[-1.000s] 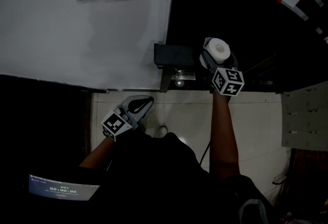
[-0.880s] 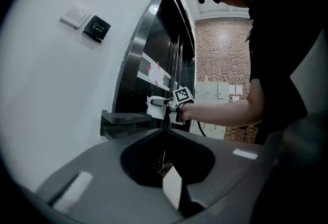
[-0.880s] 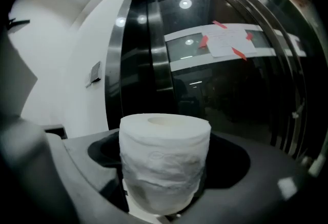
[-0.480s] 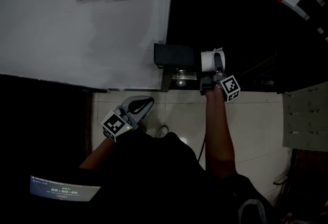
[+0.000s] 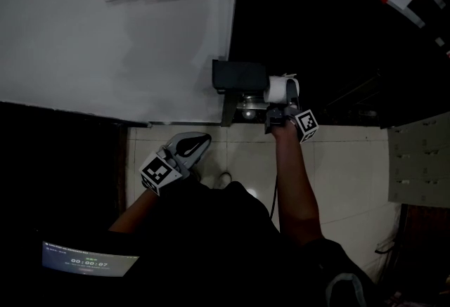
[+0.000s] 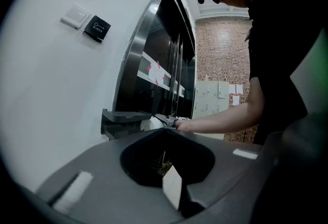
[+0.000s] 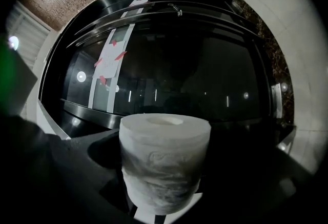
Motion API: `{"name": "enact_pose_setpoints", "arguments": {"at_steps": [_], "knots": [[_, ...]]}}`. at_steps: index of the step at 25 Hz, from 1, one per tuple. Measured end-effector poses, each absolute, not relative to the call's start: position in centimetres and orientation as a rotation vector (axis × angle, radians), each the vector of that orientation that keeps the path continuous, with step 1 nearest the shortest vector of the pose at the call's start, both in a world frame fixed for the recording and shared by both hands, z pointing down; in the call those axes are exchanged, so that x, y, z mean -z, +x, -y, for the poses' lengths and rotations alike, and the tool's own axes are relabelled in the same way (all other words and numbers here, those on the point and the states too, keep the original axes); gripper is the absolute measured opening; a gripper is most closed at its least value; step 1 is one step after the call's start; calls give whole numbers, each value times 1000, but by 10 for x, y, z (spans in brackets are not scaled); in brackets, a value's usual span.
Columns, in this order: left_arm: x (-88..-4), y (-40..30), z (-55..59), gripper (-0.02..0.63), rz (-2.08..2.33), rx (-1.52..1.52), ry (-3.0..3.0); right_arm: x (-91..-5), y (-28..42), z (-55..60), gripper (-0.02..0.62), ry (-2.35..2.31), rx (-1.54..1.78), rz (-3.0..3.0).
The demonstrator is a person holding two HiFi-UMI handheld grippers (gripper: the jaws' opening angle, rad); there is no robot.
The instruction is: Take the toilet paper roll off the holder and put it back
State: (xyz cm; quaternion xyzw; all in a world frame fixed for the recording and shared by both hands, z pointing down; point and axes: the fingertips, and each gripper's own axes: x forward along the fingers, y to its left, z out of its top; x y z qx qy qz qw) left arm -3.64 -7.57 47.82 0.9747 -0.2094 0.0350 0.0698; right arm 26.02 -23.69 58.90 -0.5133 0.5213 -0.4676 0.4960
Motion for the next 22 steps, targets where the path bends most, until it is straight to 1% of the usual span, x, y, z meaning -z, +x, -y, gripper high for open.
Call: {"name": "enact_pose_setpoints", "arguments": {"at_steps": [9,22], "knots": [[-475,-40,72,5,638,-103,2920,-598,231,235,459,-1246,1193,-1279],[-478,-49,71,5,664,-103,2913,-603,162,244,459,-1191,1274,-1304]]}}
